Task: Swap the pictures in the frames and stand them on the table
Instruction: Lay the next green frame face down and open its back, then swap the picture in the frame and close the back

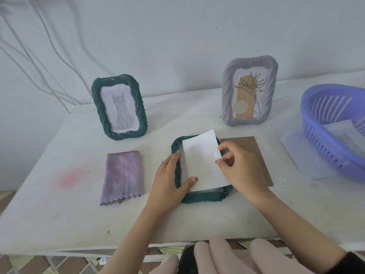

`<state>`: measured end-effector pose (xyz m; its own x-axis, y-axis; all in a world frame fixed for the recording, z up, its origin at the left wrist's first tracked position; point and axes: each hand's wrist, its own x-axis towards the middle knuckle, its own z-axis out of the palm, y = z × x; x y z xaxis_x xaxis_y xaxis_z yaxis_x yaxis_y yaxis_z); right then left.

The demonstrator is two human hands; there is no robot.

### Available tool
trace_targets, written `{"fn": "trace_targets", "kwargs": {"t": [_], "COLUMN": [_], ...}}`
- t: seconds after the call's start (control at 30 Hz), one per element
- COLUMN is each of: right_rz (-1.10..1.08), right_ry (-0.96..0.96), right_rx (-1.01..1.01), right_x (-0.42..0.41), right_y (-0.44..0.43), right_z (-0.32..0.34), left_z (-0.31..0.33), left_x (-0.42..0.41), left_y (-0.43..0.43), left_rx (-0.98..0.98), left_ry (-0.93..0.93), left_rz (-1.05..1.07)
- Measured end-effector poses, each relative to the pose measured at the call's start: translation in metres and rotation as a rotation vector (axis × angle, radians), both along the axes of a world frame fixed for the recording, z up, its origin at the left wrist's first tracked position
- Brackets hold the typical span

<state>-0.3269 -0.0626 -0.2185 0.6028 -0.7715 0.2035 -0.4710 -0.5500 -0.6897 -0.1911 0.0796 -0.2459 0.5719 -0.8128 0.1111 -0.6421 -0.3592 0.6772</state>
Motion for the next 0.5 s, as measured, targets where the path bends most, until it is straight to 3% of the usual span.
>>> {"fn": "trace_targets", "kwargs": {"t": [0.1, 0.2, 0.27, 0.37, 0.5], "right_rz": [-0.030, -0.009, 0.006, 0.027, 0.038], "right_ry": [-0.098, -0.231, -0.297, -0.412, -0.517], "right_rx": [0.094, 0.210, 0.288, 0.378, 0.431], "right_x": [-0.005, -0.012, -0.020, -0.033, -0.052], "right_y": [-0.003, -0.009, -0.012, -0.017, -0.019], "right_z": [0.002, 0.009, 0.015, 0.023, 0.033], "left_z": [-0.001, -0.002, 0.000, 0.017, 0.046], "left_x": [0.001, 0.001, -0.002, -0.017, -0.036], "left_y": [0.001, -0.001, -0.004, -0.013, -0.031], "left_rx": [-0.021, -0.067, -0.110, -0.228, -0.394], "left_ry": [-0.006, -0.209, -0.245, -0.007, 0.523], "left_rz": [0.007, -0.074, -0.115, -0.109, -0.049]}}
